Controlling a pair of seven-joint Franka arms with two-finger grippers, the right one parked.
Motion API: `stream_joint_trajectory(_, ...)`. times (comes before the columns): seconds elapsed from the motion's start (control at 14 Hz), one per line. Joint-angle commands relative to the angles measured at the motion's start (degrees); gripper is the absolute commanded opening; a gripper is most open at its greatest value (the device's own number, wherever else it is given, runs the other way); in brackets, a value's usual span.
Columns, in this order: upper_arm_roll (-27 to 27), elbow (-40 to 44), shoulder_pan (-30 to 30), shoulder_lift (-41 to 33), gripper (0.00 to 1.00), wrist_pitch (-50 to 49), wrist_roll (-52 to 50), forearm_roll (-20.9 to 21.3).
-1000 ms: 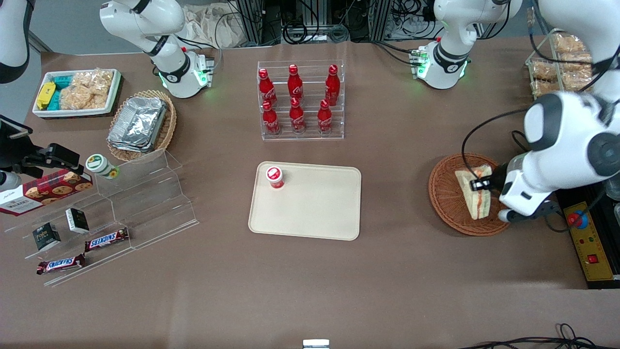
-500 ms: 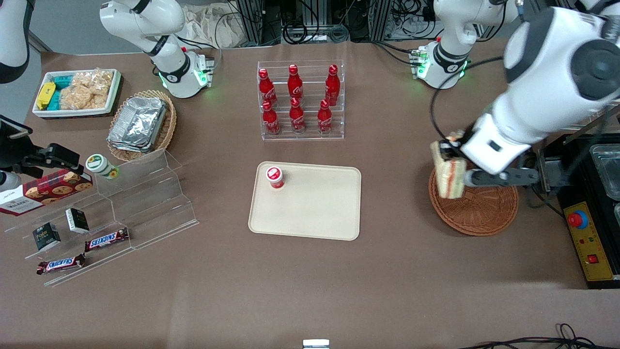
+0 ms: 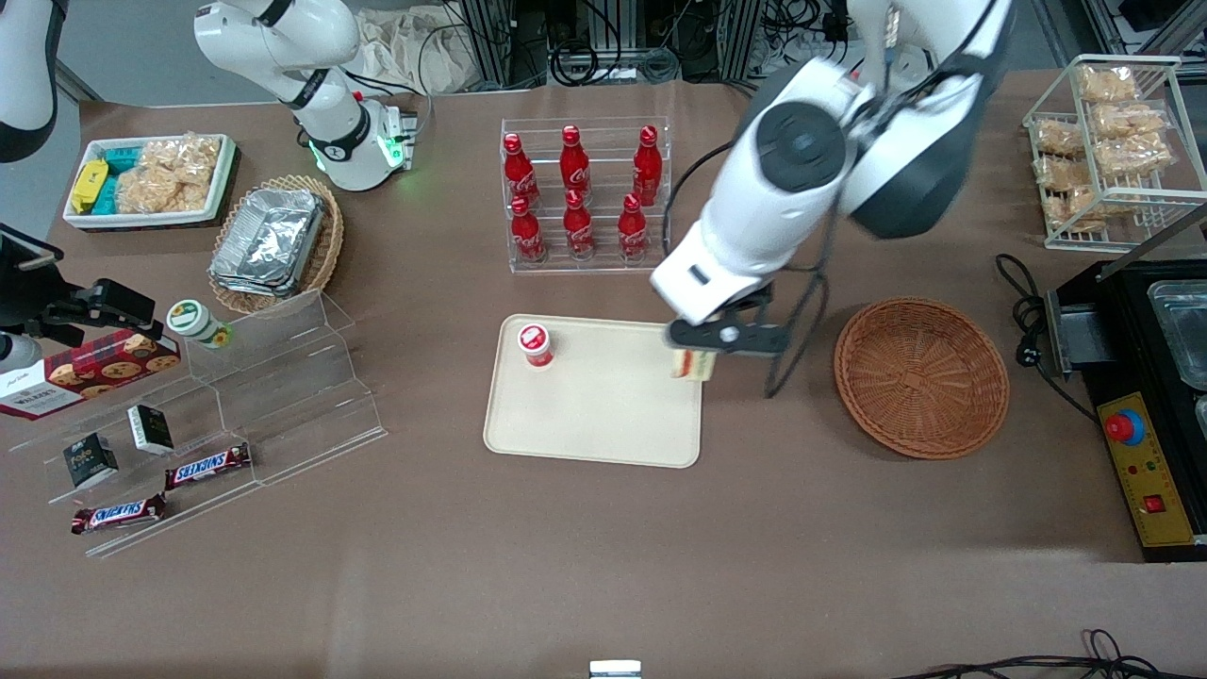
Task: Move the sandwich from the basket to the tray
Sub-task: 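Lift the sandwich and carry it with the left gripper to the tray, then lower the sandwich onto the cream tray and open the left gripper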
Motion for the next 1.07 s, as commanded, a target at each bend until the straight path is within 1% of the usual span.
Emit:
stream_joint_trajectory(0.0,0.87,2.98,-1.32,7.47,0.31,4.29,-0.71,0.13)
stream_joint_trajectory(0.21,1.04,2.89,-0.97,13.88,0.31,9.40,-0.71,0.13)
stream_joint_trajectory(0.43,1.22,2.71,-0.09,19.15,0.30,11.59,-1.24,-0.13)
stream_joint_trajectory(0.57,1.22,2.62,-0.09,23.03,0.30,16.50,-1.07,0.13)
stream_joint_trajectory(0.79,1.31,2.62,-0.09,25.24,0.31,18.55,-0.89,0.22)
stream_joint_trajectory(0.86,1.40,2.71,0.00,25.16,0.45,18.64,-0.54,0.13)
stream_joint_trajectory(0.93,1.40,2.80,0.78,24.89,0.96,18.55,-0.54,0.05)
stream_joint_trajectory(1.0,1.40,2.80,1.40,24.54,1.00,18.46,-0.54,0.04)
